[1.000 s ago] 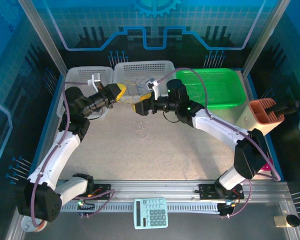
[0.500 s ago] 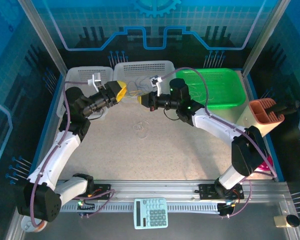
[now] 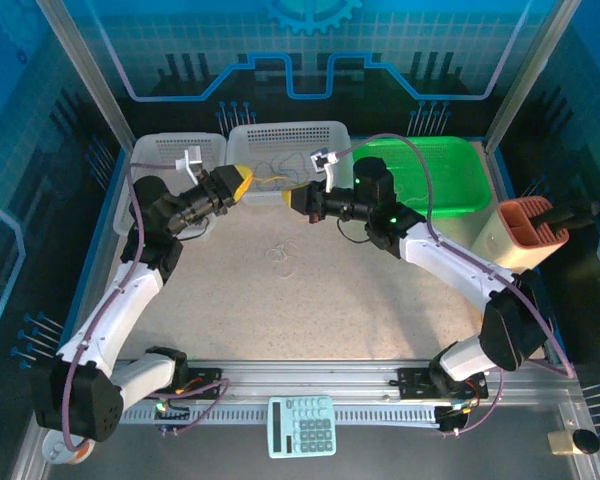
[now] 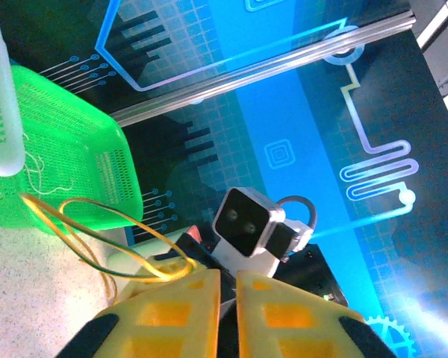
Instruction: Untangle the cables
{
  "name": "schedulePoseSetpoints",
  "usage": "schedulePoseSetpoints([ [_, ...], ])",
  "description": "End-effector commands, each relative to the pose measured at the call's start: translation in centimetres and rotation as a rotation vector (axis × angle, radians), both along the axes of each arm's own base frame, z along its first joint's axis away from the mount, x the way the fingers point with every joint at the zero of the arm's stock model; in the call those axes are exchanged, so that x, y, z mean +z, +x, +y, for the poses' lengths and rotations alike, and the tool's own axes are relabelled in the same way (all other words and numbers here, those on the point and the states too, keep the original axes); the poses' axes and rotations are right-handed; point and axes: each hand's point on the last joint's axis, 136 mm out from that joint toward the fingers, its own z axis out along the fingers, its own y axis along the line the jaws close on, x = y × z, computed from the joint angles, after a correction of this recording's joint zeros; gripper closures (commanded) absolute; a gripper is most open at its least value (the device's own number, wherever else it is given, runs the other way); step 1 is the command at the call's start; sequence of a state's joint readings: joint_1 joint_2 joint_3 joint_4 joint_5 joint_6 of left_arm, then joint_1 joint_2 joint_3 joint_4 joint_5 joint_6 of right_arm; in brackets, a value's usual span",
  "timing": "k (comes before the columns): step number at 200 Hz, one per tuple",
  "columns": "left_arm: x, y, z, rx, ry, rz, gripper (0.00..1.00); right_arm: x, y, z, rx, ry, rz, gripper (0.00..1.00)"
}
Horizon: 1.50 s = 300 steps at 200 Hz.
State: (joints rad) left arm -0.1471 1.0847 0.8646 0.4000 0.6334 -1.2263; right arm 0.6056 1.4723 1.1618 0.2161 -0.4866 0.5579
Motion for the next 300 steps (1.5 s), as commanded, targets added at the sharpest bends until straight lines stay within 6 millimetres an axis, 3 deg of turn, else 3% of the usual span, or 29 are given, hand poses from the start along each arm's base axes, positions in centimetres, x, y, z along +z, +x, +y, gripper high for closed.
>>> schedulePoseSetpoints([
  [1,-0.4,0.0,0.5,0.035,0.018,-0.024,0.64,2.3,-0.9,-0.6,0.004,0.016,-0.043,1.0],
  [82,-3.2,-2.0,3.0,0.168,0.099,-0.064,0.24,5.5,-2.0,-1.8,0.006,0.085,-0.007,1.0],
  [147,-5.0,-2.8,1.5,0.065,0.167,-0.227,0.06,8.1,-2.4,-1.7,0.038,0.204,0.096,1.0],
  [224,-3.9,-1.8,0.3,-0.001,0.139,-0.346,0.06,9.7,-2.4,0.0,0.149,0.42,0.235,1.0],
  [300,-2.0,-0.4,0.0,-0.02,0.03,-0.375,0.13,9.1,-3.3,2.4,0.201,0.445,0.272,1.0],
])
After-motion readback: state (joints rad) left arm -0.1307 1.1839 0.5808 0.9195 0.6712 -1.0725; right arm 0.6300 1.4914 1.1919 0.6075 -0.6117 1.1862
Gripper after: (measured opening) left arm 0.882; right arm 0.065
